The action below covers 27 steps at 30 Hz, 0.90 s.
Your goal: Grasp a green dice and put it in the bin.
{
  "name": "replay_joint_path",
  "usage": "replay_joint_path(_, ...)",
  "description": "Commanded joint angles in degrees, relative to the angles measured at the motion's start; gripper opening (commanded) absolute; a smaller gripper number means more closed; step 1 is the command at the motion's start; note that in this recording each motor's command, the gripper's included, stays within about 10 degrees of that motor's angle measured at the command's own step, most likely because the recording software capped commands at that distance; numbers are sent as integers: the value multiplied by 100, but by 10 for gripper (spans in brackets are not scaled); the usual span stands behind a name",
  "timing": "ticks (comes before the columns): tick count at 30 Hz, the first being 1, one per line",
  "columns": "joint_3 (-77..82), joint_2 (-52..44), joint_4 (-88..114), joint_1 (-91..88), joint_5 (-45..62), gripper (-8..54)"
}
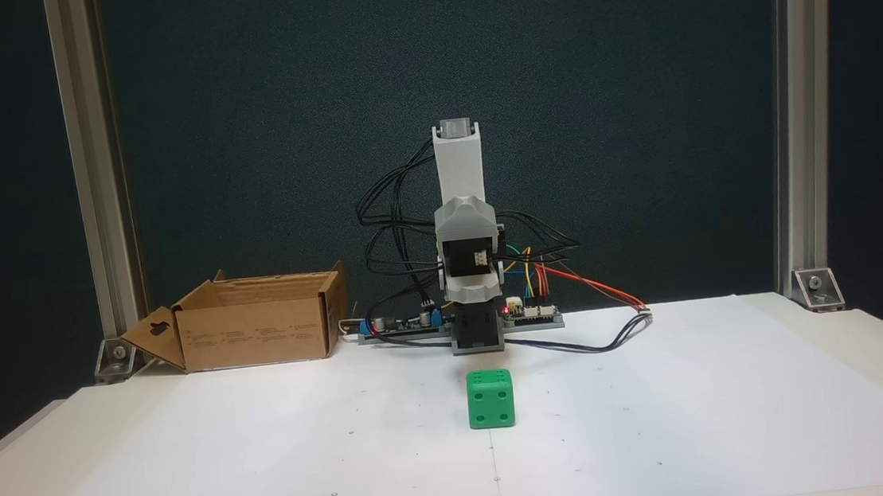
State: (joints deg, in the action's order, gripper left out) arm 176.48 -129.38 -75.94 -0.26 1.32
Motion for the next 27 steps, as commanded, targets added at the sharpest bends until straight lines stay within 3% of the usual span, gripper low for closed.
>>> replay_joint_path(1, 272, -615, -712, 281, -123, 452)
replay_joint_path(27, 272, -615, -791, 272, -123, 452)
